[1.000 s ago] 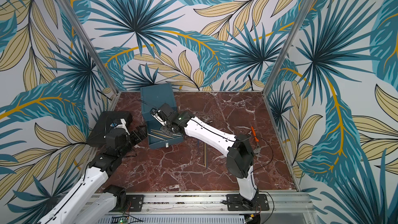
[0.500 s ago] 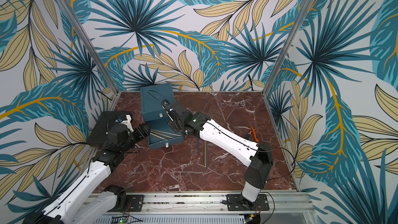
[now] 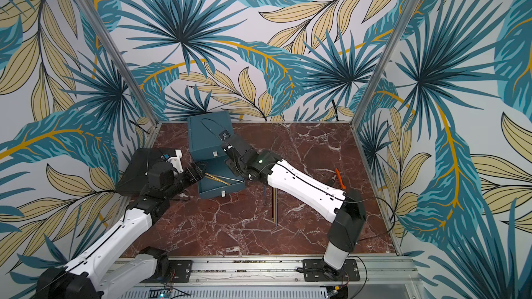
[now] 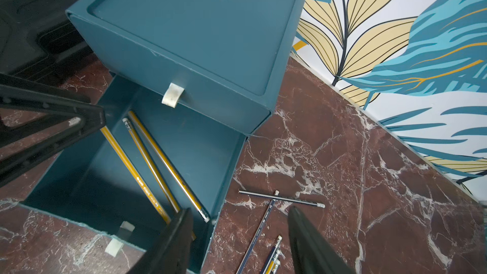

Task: Please place the pencils in the drawer according to their color
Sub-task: Pick up the pencil from the center of the board.

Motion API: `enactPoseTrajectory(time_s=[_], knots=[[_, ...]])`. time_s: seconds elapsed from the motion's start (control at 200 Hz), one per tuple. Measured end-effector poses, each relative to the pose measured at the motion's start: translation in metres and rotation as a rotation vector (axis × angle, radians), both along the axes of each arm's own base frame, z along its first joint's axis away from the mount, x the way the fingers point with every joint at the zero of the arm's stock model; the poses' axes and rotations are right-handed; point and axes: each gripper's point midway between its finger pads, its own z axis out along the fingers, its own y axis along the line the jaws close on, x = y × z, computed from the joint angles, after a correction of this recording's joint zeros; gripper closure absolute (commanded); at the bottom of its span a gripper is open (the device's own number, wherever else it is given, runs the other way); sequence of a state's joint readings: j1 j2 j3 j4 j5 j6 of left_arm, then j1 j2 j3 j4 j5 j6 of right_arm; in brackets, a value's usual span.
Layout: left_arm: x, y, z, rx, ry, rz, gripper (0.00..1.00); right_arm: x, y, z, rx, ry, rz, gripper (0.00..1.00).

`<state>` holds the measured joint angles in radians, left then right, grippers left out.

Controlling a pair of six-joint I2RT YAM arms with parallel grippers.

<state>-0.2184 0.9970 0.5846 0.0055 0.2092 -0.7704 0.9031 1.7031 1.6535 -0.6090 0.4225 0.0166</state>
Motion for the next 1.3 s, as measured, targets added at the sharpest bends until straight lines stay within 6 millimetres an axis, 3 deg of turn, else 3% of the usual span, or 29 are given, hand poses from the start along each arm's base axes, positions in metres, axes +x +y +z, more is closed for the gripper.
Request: enactPoseTrajectory(time_s=[0.105, 0.275, 0.471, 0.586, 0.676, 0.836, 0.902, 1.097, 1.297], knots=[[0.002, -0.002, 0.003, -0.005, -0.006, -0.008, 0.06, 0.000, -0.008, 0.005, 0.026, -0.003, -0.030, 0.34], [0.002, -0.001, 0.009, -0.006, -0.021, -0.006, 0.01, 0.002, -0.033, 0.015, 0.096, -0.005, -0.116, 0.33], [-0.003, 0.010, 0.028, 0.035, -0.070, 0.036, 0.00, 0.002, -0.071, 0.015, 0.181, 0.020, -0.250, 0.33], [-0.007, 0.020, 0.044, 0.064, -0.113, 0.077, 0.00, 0.002, -0.097, 0.005, 0.217, 0.067, -0.351, 0.34], [-0.013, 0.030, 0.052, 0.089, -0.137, 0.123, 0.00, 0.001, -0.118, -0.016, 0.233, 0.136, -0.436, 0.36], [-0.023, 0.052, 0.061, 0.129, -0.160, 0.224, 0.00, -0.020, -0.140, -0.079, 0.208, 0.320, -0.539, 0.45], [-0.027, 0.060, 0.064, 0.140, -0.170, 0.265, 0.00, -0.032, -0.142, -0.101, 0.192, 0.391, -0.558, 0.56], [-0.038, 0.081, 0.058, 0.179, -0.163, 0.364, 0.00, -0.054, -0.141, -0.147, 0.177, 0.550, -0.617, 0.58], [-0.040, 0.088, 0.049, 0.201, -0.137, 0.396, 0.00, -0.059, -0.137, -0.178, 0.139, 0.635, -0.659, 0.67]])
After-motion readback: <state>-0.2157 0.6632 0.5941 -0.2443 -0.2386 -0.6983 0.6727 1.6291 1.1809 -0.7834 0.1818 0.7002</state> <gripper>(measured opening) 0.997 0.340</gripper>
